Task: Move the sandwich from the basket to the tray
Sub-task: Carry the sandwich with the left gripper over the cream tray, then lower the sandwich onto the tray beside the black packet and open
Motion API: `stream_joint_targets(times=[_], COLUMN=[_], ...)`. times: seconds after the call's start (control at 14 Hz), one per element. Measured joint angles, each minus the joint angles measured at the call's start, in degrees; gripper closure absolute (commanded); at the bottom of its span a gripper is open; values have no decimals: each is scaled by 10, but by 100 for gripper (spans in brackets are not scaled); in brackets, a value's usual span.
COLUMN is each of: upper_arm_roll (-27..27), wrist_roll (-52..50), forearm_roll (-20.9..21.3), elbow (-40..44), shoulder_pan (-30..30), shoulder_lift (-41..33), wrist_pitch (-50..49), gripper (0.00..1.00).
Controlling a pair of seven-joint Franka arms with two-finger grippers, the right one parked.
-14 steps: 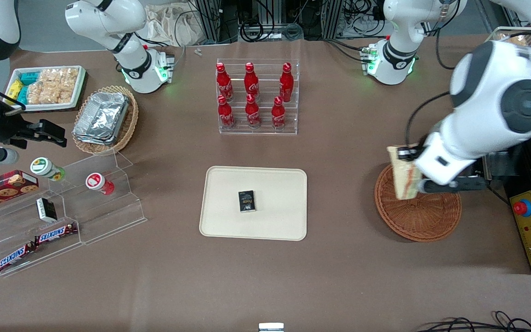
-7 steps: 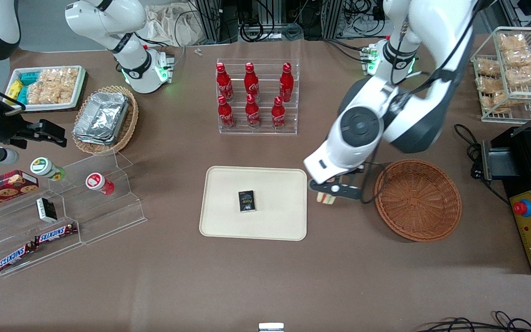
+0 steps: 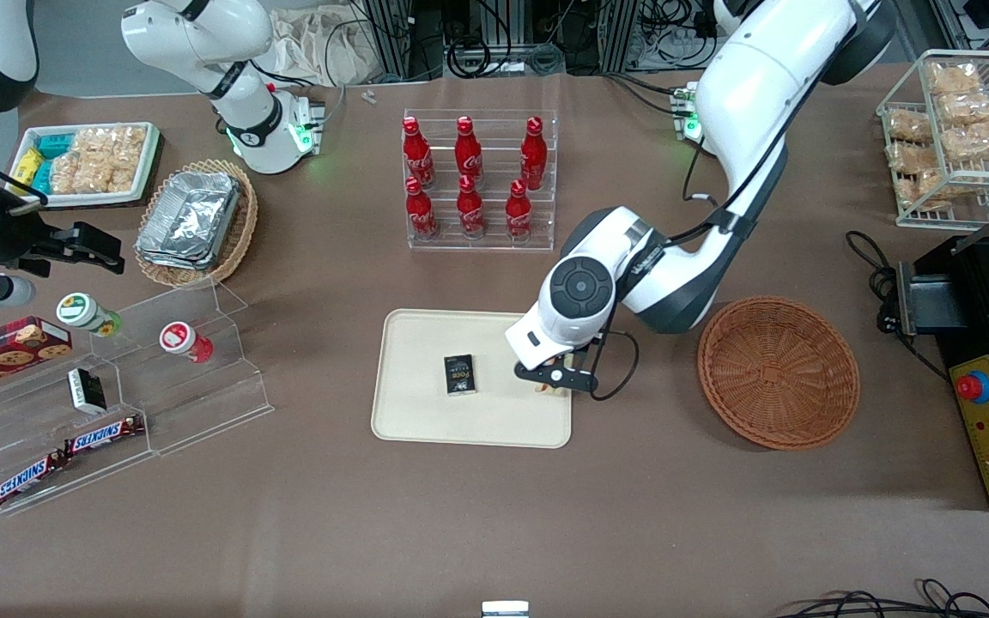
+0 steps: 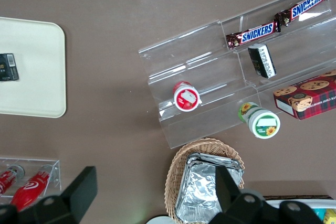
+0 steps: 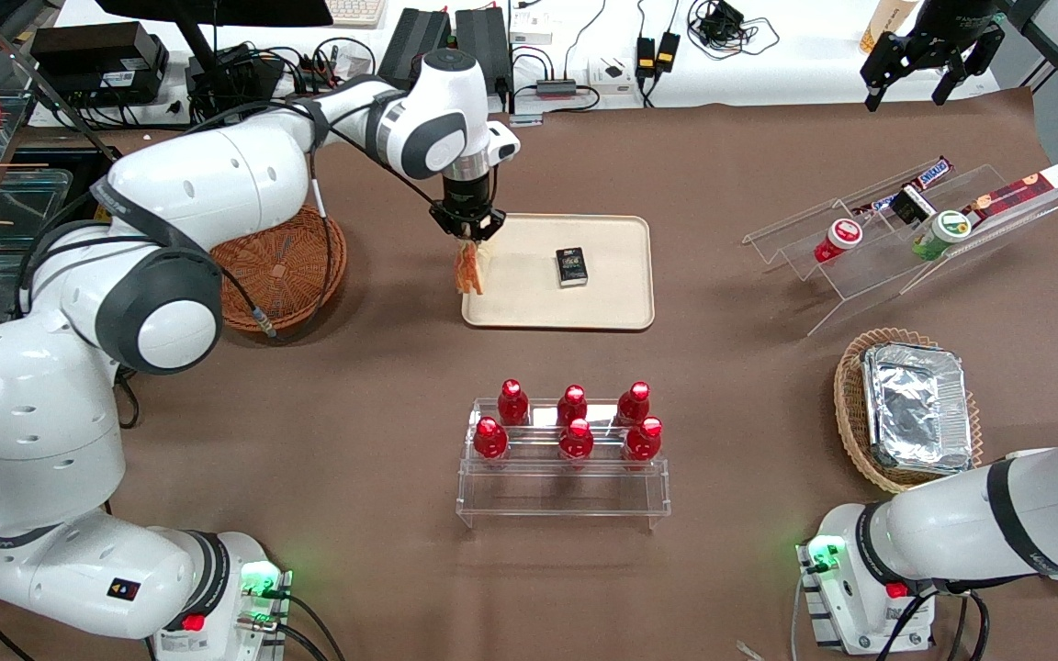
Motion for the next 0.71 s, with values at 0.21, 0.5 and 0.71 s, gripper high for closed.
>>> stream_joint_targets(times=[0.21, 0.5, 0.71], upper_arm_roll=[19, 64, 67], wrist_roll=[-32, -45, -47], forearm_roll=[0, 0, 0], elbow=[6, 8, 10], shoulder_pan=[-14, -39, -40], shoulder_lift=[23, 40, 42], wrist_pitch=[42, 73, 74], gripper=[100, 69, 0])
